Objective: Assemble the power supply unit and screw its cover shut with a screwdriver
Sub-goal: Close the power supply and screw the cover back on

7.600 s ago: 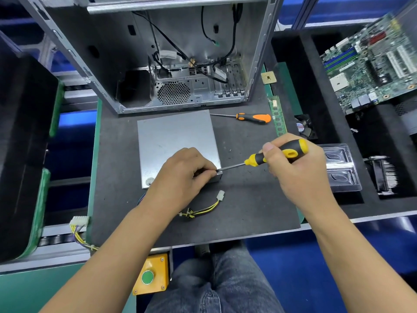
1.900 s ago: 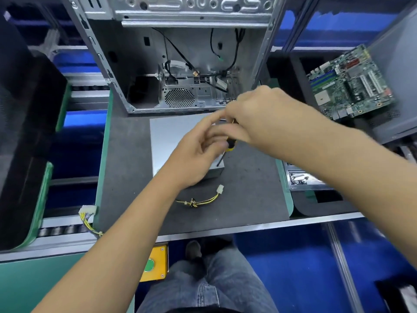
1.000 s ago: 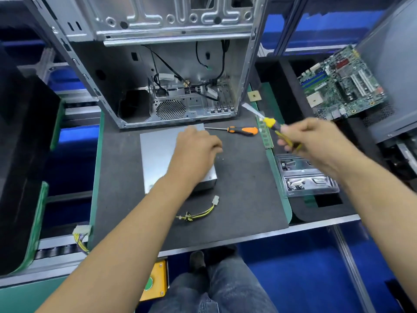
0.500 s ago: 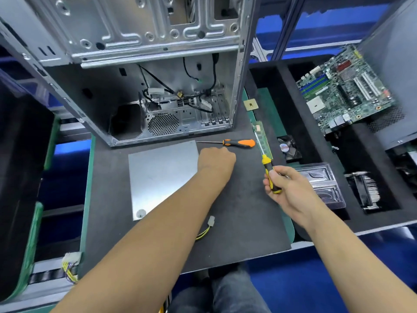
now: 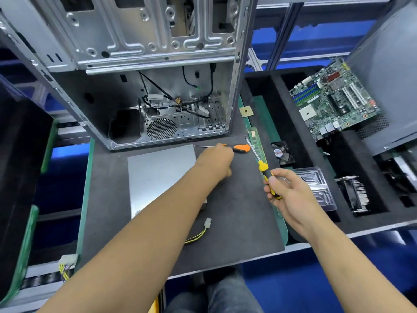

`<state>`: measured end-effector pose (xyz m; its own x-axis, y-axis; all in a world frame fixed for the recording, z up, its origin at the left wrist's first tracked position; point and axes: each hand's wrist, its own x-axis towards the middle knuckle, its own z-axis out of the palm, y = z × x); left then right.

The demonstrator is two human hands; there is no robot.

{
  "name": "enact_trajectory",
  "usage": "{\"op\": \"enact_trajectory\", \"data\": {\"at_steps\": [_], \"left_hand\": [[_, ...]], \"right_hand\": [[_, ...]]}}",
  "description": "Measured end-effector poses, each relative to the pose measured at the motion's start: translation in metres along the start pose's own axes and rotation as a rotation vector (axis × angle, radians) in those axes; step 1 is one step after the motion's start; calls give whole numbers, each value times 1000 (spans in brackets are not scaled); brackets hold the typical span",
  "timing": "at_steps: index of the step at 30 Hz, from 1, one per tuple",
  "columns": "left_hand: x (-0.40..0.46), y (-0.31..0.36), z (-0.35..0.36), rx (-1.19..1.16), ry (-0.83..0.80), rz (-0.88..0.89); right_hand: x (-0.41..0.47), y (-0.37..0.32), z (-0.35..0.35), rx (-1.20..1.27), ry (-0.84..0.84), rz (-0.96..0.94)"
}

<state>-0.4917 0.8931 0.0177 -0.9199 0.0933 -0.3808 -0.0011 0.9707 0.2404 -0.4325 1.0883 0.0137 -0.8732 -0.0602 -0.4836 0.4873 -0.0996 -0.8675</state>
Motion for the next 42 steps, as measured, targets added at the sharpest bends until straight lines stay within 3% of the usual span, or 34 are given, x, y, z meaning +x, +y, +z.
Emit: {"op": "enact_trajectory", "data": {"at_steps": [3,5,7,8,14,21,28,30,36,42], "left_hand": [[-29,-17,-16,-852,306,-63],[-62,-36,-19,-1504,410,-24],[-92,-51,-12,-1924,449,-19],[-105,-56,-7,-2012,479,-43],[-135,-70,10,-2050,621,-132],[-150,-85,20,-2039,685,-149],[-154,-97,29,-1826,715,-180],[-156,-100,30,-1782,715,-179],[-164,-106,36,-1758,704,-153],[-178,-123,53,-1625,730,-222]], "right_hand": [[-12,-4,4,-96,-42,-152],[-21,-8,15,-207,-54,-260],[-28,-11,32,-272,-68,-328],[-30,-12,42,-280,-83,-342],[-45,-16,83,-388,-186,-440],[-53,-26,100,-539,-164,-519],[-64,-48,110,-740,-203,-620],[-63,-58,114,-699,-212,-597],[-57,-51,145,-173,-251,-406],[-49,-18,178,-306,-201,-344]]}}
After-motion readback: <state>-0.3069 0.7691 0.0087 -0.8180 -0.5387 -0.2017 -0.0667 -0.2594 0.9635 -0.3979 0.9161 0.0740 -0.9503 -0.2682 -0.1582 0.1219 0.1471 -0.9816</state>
